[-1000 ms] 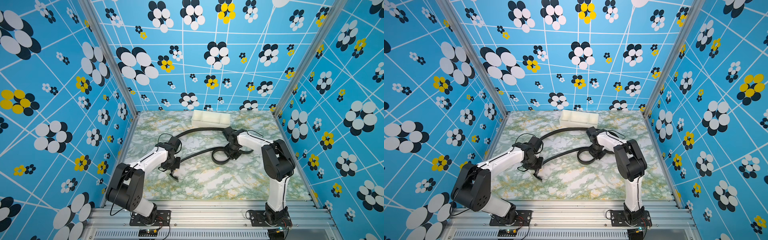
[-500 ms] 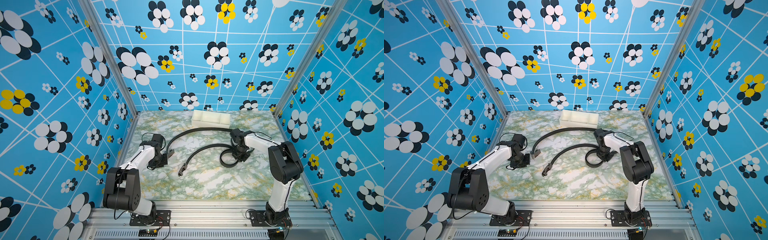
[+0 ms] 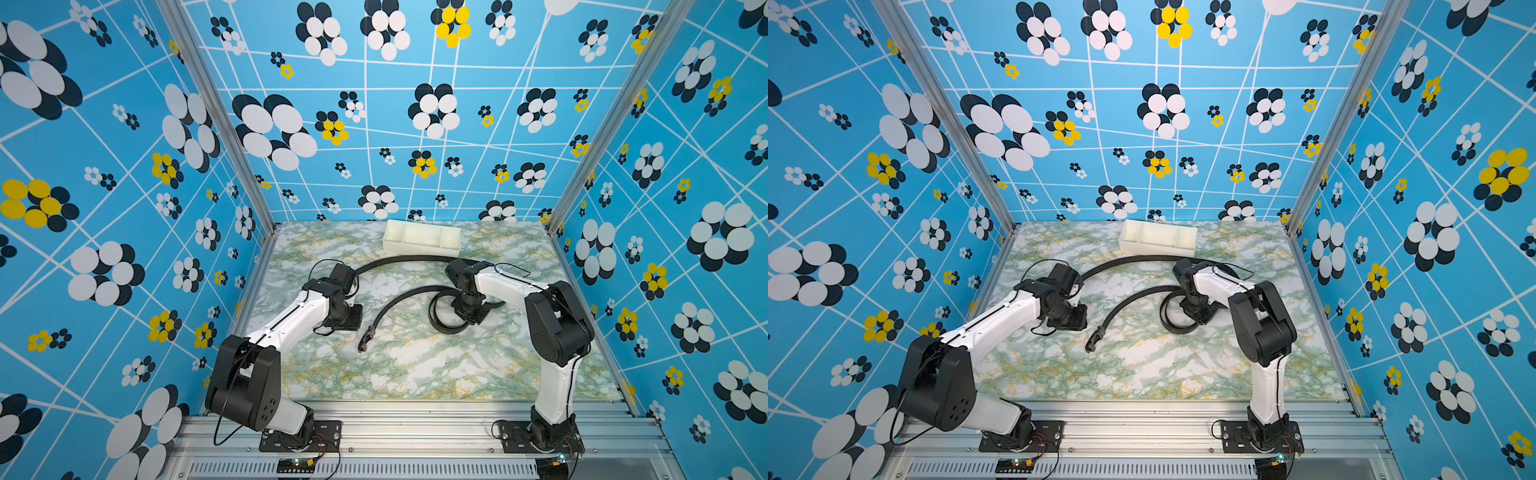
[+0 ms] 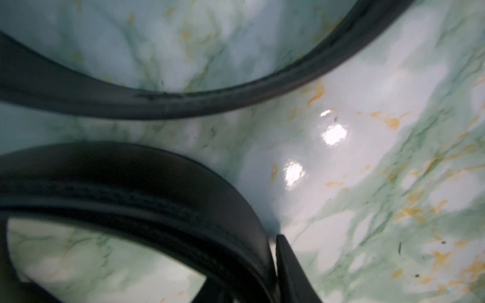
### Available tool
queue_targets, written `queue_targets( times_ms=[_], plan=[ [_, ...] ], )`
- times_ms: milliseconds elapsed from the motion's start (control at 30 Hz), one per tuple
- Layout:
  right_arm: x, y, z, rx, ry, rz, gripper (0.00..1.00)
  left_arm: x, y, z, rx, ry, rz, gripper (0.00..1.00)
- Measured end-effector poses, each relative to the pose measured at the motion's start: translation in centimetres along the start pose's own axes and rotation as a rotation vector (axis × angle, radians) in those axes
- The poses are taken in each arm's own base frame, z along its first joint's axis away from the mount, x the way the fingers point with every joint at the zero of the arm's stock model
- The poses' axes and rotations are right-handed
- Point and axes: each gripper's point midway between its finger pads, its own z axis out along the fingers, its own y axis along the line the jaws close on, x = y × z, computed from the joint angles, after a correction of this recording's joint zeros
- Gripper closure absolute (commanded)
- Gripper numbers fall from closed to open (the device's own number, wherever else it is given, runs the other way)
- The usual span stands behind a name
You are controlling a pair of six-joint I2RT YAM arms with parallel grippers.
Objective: Place the belts into the storage roll
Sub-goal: Roll the belt at the center of the board.
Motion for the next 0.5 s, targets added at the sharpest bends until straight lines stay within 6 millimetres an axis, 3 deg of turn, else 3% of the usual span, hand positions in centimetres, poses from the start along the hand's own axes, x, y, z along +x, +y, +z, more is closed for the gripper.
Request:
queue_targets(
  times_ms=[133, 233, 333, 433, 500],
  plan=[
    [0.9, 1.5, -0.2, -0.026, 0.026, 0.046, 0.72, -0.4, -0.9, 1.3, 0.014, 0.019, 0.019, 0.58],
    [1.0, 2.9, -0.3, -0.046, 0.034, 0.065, 0.72, -0.8, -1.7, 2.8, 0.013, 0.048, 0.047, 0.45],
    [1.1, 3.3, -0.4, -0.053, 0.035, 0.076, 0.72, -1.9, -3.3, 3.9, 0.019, 0.057, 0.104, 0.40],
    [1.1, 3.3, -0.4, -0.052, 0.037, 0.082, 0.72, -3.2, -4.5, 4.6, 0.022, 0.049, 0.144, 0.39],
    [1.1, 3.3, -0.3, -0.055, 0.036, 0.083, 0.72, -4.2, -4.7, 5.3, 0.010, 0.047, 0.157, 0.45]
  ],
)
